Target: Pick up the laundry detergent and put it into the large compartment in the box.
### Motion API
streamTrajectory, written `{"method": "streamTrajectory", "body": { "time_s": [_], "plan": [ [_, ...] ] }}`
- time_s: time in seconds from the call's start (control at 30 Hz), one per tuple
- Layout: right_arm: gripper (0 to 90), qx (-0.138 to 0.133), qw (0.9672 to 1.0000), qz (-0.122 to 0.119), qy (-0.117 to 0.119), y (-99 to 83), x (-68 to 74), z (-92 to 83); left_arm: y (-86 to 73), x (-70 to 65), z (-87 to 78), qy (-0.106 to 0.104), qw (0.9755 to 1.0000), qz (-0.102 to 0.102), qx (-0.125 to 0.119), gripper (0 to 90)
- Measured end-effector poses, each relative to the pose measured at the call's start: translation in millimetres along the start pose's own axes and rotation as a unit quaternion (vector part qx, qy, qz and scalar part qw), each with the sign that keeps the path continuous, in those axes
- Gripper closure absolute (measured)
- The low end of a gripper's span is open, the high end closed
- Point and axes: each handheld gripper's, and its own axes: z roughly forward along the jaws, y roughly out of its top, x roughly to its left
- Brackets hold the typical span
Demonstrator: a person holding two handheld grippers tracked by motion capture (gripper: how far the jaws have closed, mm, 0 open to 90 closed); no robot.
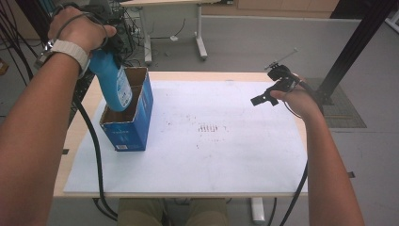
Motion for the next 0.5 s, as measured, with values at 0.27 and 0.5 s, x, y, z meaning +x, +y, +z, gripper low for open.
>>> {"method": "streamTrajectory", "body": {
  "time_s": [0.27,0.5],
  "plan": [
    [9.3,0.004,1.0,0.0,0.0,2.6,0.3,2.9,3.7,-1.0,6.9,0.002,1.0,0.002,-0.001,38.3],
    [9.3,0.005,1.0,0.003,-0.001,1.9,-1.0,2.3,5.9,1.4,14.4,0.002,1.0,0.0,0.001,38.3]
  ]
}}
